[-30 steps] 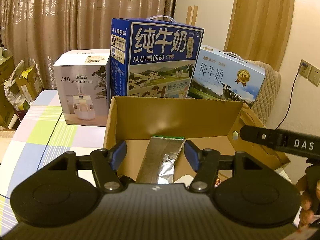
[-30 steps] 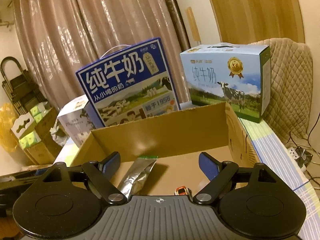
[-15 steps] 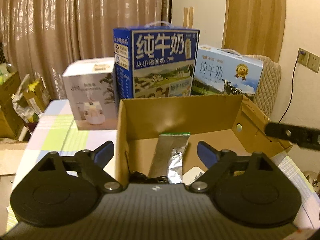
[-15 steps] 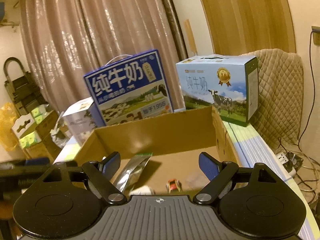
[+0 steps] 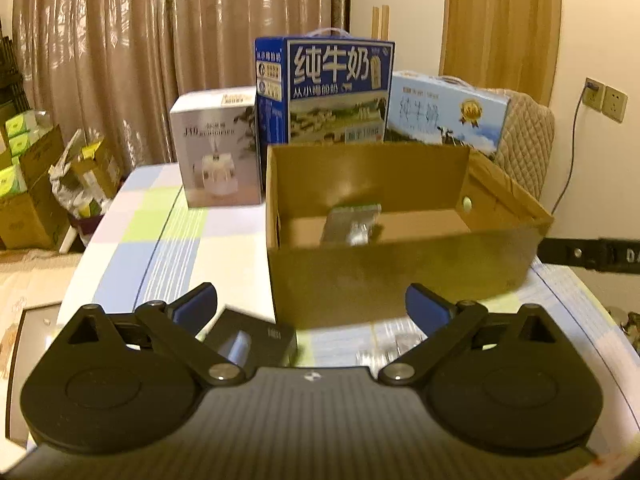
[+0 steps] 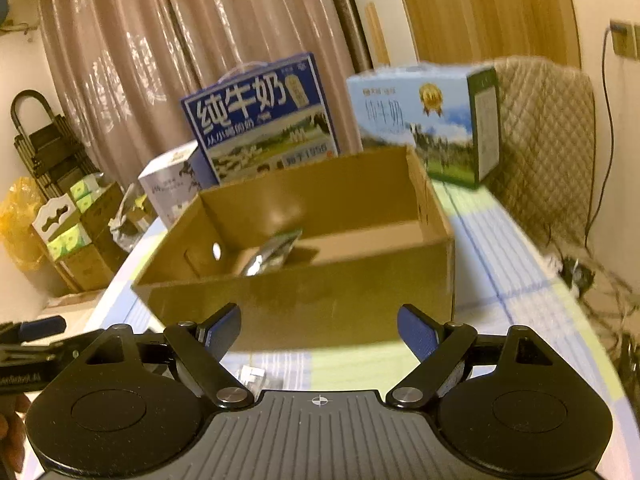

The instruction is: Organize objects

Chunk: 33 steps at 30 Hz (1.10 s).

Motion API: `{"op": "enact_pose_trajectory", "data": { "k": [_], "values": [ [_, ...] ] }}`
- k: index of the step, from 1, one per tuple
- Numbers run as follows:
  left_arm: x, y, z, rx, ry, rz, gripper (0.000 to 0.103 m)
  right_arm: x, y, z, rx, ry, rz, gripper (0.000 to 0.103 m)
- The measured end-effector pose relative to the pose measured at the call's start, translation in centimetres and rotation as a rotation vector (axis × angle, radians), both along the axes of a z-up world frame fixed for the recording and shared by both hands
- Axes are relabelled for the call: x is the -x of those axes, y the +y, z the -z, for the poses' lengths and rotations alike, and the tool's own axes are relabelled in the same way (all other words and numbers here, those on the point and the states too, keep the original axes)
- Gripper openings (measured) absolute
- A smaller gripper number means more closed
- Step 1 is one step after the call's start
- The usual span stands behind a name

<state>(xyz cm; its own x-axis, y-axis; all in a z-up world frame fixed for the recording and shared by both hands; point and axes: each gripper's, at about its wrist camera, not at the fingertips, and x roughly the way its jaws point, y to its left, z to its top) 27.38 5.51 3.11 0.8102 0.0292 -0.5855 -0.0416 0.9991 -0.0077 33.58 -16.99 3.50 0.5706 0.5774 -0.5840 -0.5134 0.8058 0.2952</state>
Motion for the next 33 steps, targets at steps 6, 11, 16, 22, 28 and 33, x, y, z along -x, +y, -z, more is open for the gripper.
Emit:
{"op": "enact_pose_trajectory", "data": {
  "k": [6,11,16,22,28,33],
  "values": [
    [2.1,-0.6,1.4,0.0,0.054,0.029,0.1,1.1,0.3,1.4,0.082,0.048,-0.069,0.083],
    [2.4,-1.2,1.8,-0.018,0.061,0.06,0.1,1.4,0.5,2.7,0.117,0.085,-0.1,0.083],
    [2.0,-0.7,2.3,0.003,0.074,0.044,0.1,1.2,1.4,4.2,0.145,0.145,-0.138,0.082],
    [1.7,-0.6,2.5,0.011,0.08,0.062,0.1,0.9,2.5,5.3,0.146,0.217,-0.174,0.071],
    [1.6,-0.6,2.6,0.015,0.084,0.072,0.1,1.0,2.8,5.5,0.162,0.216,-0.176,0.071],
    [1.6,-0.8,2.7,0.014,0.085,0.077,0.1,1.0,2.8,5.6,0.167,0.22,-0.172,0.07]
  ]
}}
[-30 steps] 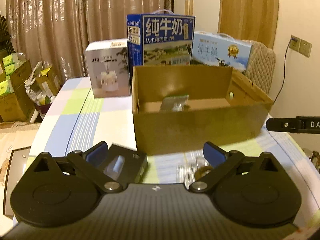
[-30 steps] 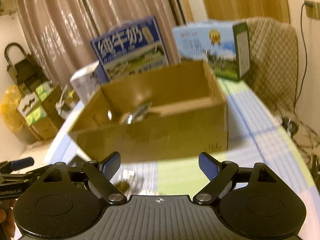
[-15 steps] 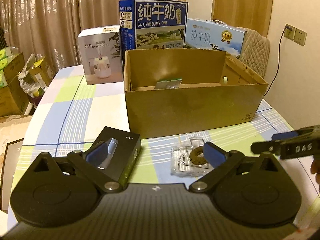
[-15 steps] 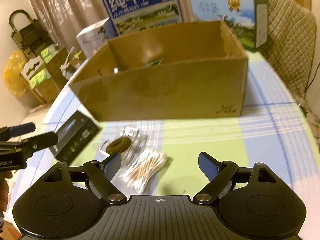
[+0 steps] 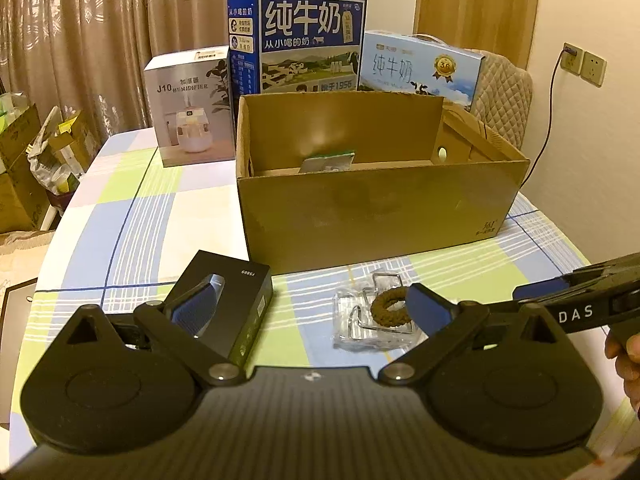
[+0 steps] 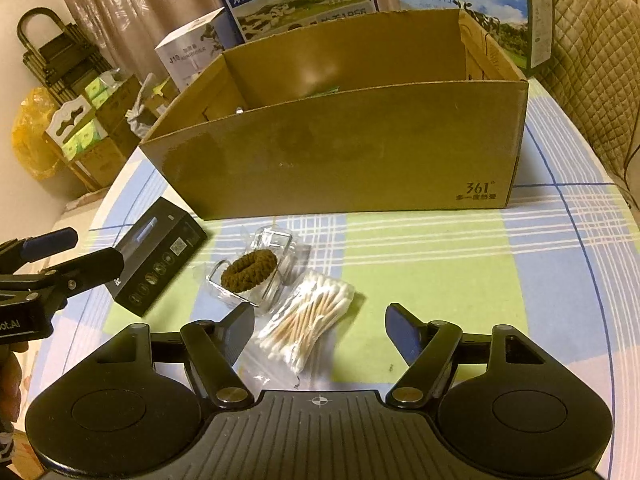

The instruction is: Organize objects

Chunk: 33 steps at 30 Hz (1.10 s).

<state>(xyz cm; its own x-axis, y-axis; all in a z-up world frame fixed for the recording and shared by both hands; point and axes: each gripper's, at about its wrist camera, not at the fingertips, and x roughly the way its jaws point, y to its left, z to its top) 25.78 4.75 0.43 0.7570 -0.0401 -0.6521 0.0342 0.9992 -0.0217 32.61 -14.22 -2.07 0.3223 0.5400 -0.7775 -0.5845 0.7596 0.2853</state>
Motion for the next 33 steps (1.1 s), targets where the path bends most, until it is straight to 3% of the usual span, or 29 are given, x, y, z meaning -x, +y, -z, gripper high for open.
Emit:
{"op": "enact_pose_trajectory", "data": {
  "k": [12,16,26,33],
  "values": [
    [-0.2,-0.1,0.1,-0.003,0.005,0.005,0.099,-0.3,0.0,0.3,0.011,0.011,0.009,0.069],
    [-0.3,-0.1,0.4,-0.01,0.025,0.015,0.096,-0.8,0.0,0.7,0.007,0.035,0.016,0.057],
    [-1.0,-0.3,0.8,-0.003,0.05,0.034,0.094,-2.2,1.1,2.6,-0.034,0.167,0.022,0.042],
    [-1.4,-0.3,1.2,-0.011,0.062,0.038,0.094,-2.6,1.6,3.3,-0.046,0.224,0.037,0.018]
  ]
}}
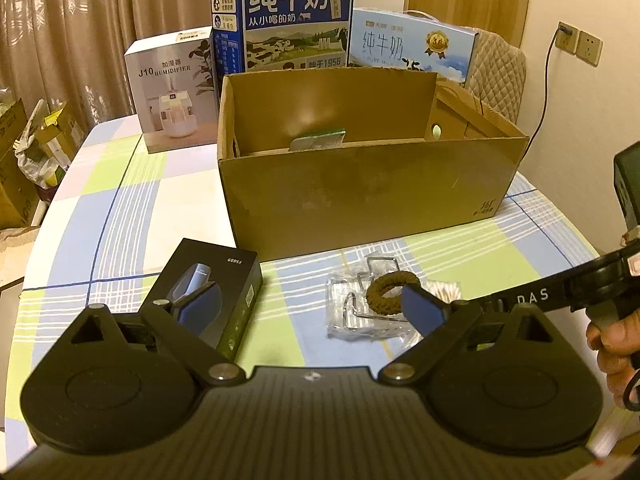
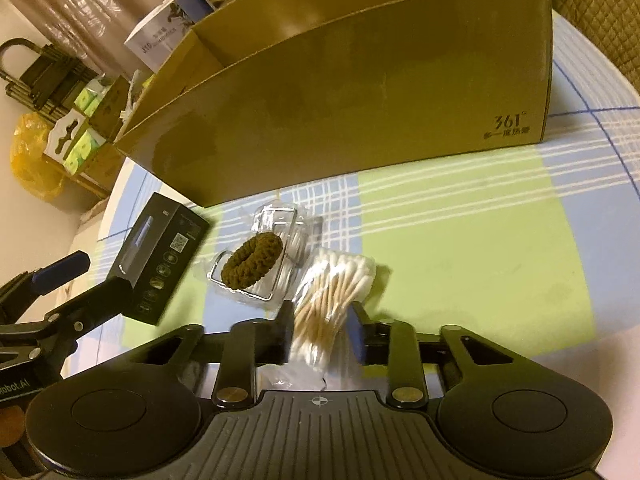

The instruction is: Organize objects

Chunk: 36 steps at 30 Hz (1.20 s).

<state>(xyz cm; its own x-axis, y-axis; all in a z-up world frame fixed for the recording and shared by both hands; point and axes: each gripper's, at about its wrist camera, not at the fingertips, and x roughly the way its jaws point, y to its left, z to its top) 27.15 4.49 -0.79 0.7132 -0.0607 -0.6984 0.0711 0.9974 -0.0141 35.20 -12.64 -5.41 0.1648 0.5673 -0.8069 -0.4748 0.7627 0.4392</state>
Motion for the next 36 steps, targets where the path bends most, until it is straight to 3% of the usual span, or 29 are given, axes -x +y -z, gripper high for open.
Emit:
{"op": "enact_pose_trajectory", "data": {
  "k": [1,3,10,15,18,23,24,26,28,30,36],
  "values": [
    [0.0,0.0,0.0,-0.001,0.002,0.0,0.094,0.0,0.1,0.0,0.008,0.001,-0.004,0.007],
    [-0.1,0.0,0.1,-0.003,0.006,0.002,0.094,0.2,0.3,0.0,0.031,-0.009,-0.008,0.0],
    [-0.3,-0.6,0.7,-0.004,0.022,0.041,0.088,0.6,-0.7,-1.4,0.037,-0.064,0.003,0.0],
    [-0.5,-2.0,1.3,-0.01,0.036,0.119,0.079,0.6,-1.6,-1.9,0.096,-0.122,0.015,0.0],
    [-0.9,-3.4,1.9,-0.02,0.041,0.178,0.07,0.1,-1.9,-1.5,0.094,-0.093,0.018,0.0],
    [-1.8,-5.4,3.1,-0.061,0.041,0.271,0.041,-0.4,-2.4,-1.2,0.081,-0.06,0.045,0.0],
    [-2.0,-5.7,3.3,-0.071,0.037,0.28,0.04,-0.6,-2.5,-1.2,0.088,-0.061,0.057,0.0],
    [-2.4,-6.1,3.6,-0.084,0.03,0.3,0.033,-0.8,-2.8,-1.3,0.095,-0.066,0.078,0.007],
    [-2.7,-6.4,3.9,-0.087,0.031,0.315,0.025,-1.0,-2.9,-1.4,0.096,-0.069,0.091,0.03],
    [-3.0,-6.5,4.3,-0.088,0.039,0.324,0.02,-1.1,-3.1,-1.4,0.092,-0.072,0.099,0.039],
    [-3.5,-6.8,5.0,-0.101,0.048,0.336,0.019,-1.5,-3.3,-1.4,0.072,-0.062,0.11,0.045]
  ]
}}
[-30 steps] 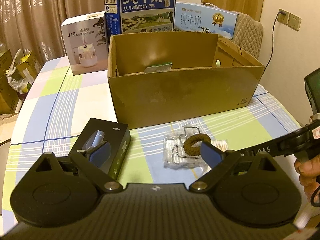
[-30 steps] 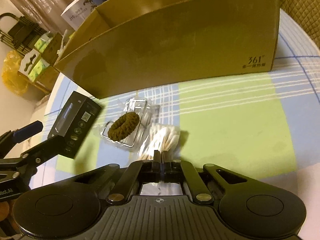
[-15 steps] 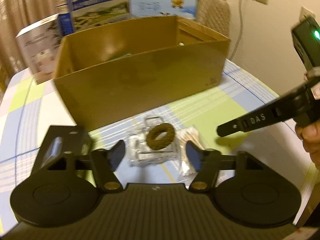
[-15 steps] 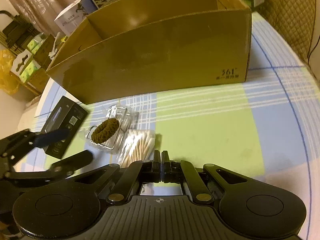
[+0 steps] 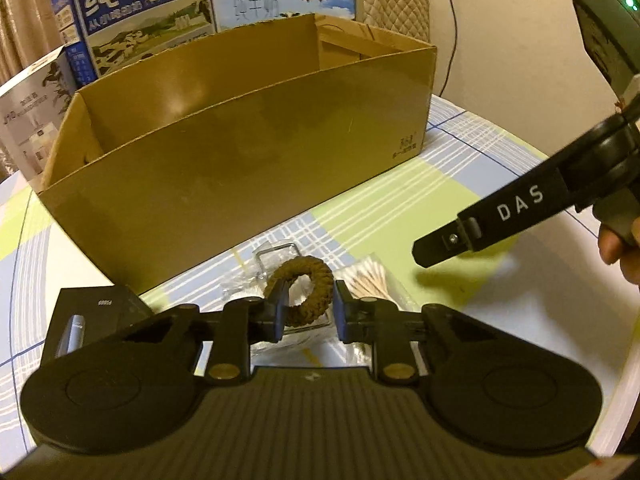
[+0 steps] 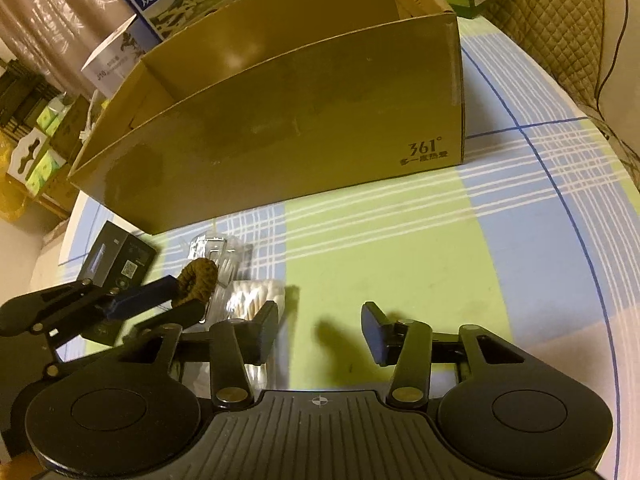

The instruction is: Organize objects

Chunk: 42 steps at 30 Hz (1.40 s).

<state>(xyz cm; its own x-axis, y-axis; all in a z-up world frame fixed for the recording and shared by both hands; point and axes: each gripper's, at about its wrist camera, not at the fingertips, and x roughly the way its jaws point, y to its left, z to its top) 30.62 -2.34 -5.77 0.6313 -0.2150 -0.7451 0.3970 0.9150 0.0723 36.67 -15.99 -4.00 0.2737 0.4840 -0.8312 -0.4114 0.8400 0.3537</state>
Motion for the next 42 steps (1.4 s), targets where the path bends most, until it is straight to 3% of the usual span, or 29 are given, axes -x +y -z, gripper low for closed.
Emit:
{"op": "enact_pose_trajectory", "data": {
  "k": [6,8,13,17,22,33,35,37,42],
  "values": [
    [0.0,-1.0,0.9,-0.039,-0.002,0.033,0.019,0.3,0.4,-0.1,-0.001,0.004,-0.019,0.046],
    [0.0,-0.9,0.9,-0.032,0.006,0.018,0.007,0.3,0.4,-0.1,-0.004,0.007,-0.021,0.046],
    [0.2,0.9,-0.8,0.062,0.018,-0.07,0.007,0.7,1.2,0.0,-0.018,0.008,-0.05,0.047],
    [0.8,3.3,-2.2,0.089,0.004,-0.154,0.007,1.4,2.7,0.2,-0.023,0.007,-0.089,0.053],
    [1.3,5.5,-3.1,0.124,-0.005,-0.221,0.007,2.2,5.2,0.9,0.037,-0.019,-0.139,0.058],
    [1.9,7.0,-3.3,0.158,-0.01,-0.253,0.006,3.0,8.5,2.6,0.157,-0.096,-0.252,0.058],
    [1.8,7.1,-3.3,0.168,-0.01,-0.254,0.007,3.2,8.6,2.6,0.17,-0.097,-0.262,0.055],
    [1.8,7.1,-3.3,0.167,-0.008,-0.252,0.007,3.1,8.4,2.5,0.181,-0.099,-0.259,0.037],
    [1.7,6.9,-3.2,0.168,-0.006,-0.249,0.007,2.9,7.4,1.7,0.185,-0.111,-0.228,0.02]
  ]
}}
